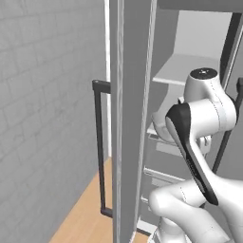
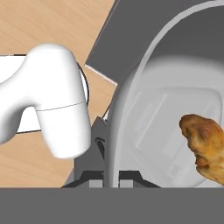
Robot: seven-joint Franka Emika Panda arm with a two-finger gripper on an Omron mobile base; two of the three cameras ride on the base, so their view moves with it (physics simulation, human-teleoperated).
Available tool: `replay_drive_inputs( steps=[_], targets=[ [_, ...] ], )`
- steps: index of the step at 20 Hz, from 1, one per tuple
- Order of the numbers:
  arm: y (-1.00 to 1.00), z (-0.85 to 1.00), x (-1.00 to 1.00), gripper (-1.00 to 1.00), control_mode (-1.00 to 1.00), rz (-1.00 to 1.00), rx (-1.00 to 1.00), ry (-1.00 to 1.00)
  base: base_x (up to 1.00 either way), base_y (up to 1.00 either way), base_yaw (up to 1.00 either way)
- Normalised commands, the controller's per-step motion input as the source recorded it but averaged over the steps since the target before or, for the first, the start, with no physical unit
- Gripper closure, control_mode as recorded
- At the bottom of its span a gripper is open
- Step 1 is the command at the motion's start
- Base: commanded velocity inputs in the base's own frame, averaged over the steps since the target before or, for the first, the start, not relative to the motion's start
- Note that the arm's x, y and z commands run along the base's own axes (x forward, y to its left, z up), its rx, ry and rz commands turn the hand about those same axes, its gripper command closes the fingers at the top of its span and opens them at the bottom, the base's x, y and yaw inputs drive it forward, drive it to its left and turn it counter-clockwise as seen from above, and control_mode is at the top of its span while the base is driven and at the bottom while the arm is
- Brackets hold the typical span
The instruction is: Take the meat container that has the chicken drumstick and place it on the second highest rack of the freezer. Then take the vegetable container that has the carrot and lemon and place it on the highest rack of the freezer.
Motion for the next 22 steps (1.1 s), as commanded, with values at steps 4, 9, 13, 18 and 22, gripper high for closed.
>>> replay_drive_inputs(
  steps=[4,9,13,18,22],
  targets=[
    [0.0,0.0,0.0,1.0,1.0,0.0,0.0,0.0,0.35,0.08,-0.24],
    [0.0,0.0,0.0,1.0,1.0,0.0,0.0,0.0,0.27,0.12,-0.3],
    [0.0,0.0,0.0,1.0,1.0,0.0,0.0,0.0,0.33,0.36,-0.25],
    [0.0,0.0,0.0,1.0,1.0,0.0,0.0,0.0,0.28,0.41,-0.23],
    [0.0,0.0,0.0,1.0,1.0,0.0,0.0,0.0,0.24,0.23,-0.18]
  ],
)
